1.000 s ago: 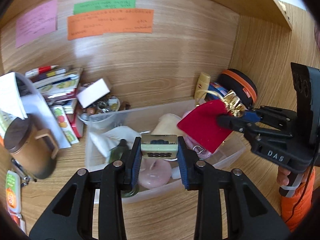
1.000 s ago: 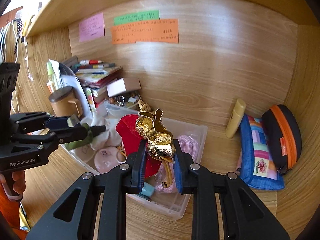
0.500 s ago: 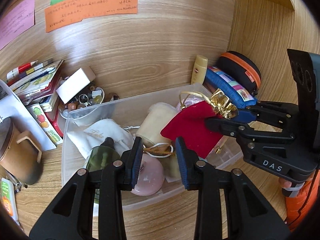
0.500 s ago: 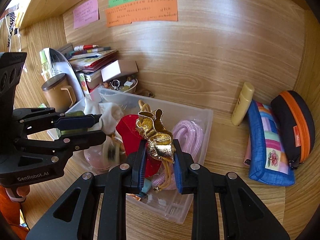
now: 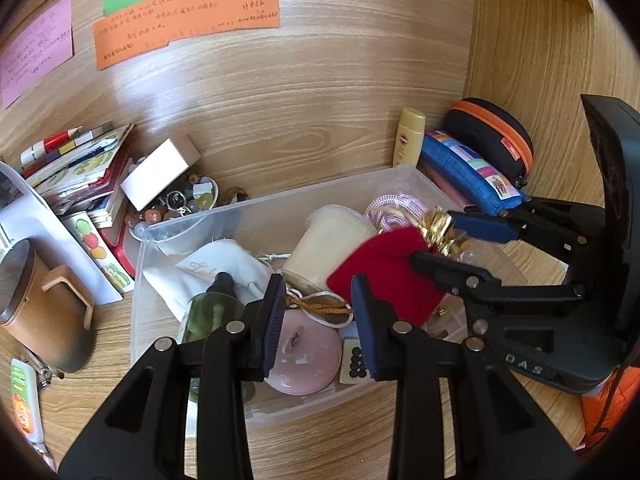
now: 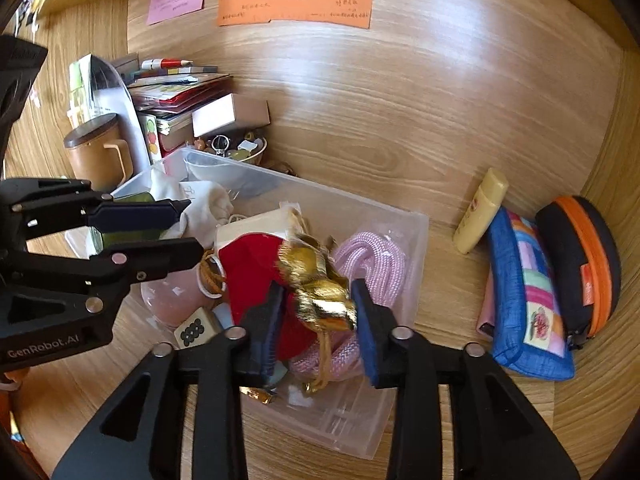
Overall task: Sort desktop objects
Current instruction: 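Lower the tile and red pouch into the clear box and open both grippers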
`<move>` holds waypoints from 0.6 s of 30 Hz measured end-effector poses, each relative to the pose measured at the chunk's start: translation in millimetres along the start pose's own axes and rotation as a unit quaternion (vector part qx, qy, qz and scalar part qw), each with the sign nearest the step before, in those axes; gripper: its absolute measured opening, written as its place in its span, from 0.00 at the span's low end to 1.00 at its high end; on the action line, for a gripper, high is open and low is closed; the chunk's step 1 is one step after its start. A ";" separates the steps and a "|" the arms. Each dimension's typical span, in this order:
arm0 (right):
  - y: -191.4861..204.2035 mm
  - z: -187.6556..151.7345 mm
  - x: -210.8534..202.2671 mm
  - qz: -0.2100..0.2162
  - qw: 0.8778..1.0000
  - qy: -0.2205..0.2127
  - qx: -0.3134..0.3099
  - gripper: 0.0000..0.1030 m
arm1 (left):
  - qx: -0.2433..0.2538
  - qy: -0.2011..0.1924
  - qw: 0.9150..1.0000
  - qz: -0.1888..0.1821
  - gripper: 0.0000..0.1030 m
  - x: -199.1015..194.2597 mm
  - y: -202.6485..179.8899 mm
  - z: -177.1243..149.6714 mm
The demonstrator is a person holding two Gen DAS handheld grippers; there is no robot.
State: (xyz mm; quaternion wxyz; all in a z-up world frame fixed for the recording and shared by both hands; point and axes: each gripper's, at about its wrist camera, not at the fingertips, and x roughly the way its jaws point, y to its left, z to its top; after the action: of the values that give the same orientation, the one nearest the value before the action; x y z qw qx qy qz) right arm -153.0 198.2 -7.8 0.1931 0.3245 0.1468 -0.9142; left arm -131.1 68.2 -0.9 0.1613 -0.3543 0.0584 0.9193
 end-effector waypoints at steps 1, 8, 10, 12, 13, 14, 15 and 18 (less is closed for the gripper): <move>0.6 0.3 -1.9 -0.006 1.000 -0.005 -0.003 0.45 | 0.000 -0.003 1.000 0.004 0.38 -2.3 -0.2 0.3; 3.8 3.4 -15.8 -0.031 0.999 -0.031 -0.017 0.63 | -0.001 -0.028 0.999 0.031 0.66 -18.9 -1.7 0.5; 3.5 4.1 -20.5 -0.038 0.998 -0.036 -0.017 0.64 | -0.002 -0.035 0.999 0.041 0.72 -24.7 -1.6 0.1; 2.7 5.4 -24.1 -0.035 0.998 -0.040 -0.014 0.65 | -0.003 -0.041 0.998 0.047 0.74 -30.4 -0.2 -0.2; 1.9 5.8 -26.8 -0.034 0.998 -0.042 -0.011 0.68 | -0.005 -0.043 0.998 0.052 0.75 -33.6 0.9 -0.6; 1.3 6.4 -29.1 -0.034 0.998 -0.043 -0.007 0.75 | -0.006 -0.044 0.997 0.056 0.80 -35.9 1.9 -0.9; 0.6 6.7 -32.1 -0.036 0.998 -0.046 -0.003 0.77 | -0.008 -0.045 0.997 0.059 0.87 -38.3 3.1 -1.3; -1.3 6.0 -43.0 -0.029 0.998 -0.053 0.008 0.81 | -0.013 -0.056 0.996 0.067 0.91 -49.6 6.6 -4.8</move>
State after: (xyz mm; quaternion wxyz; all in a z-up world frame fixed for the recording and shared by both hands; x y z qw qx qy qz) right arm -126.1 208.0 24.9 0.1713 0.2727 0.1384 -0.9366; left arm -95.8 48.4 28.7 0.0981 -0.2997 0.0611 0.9470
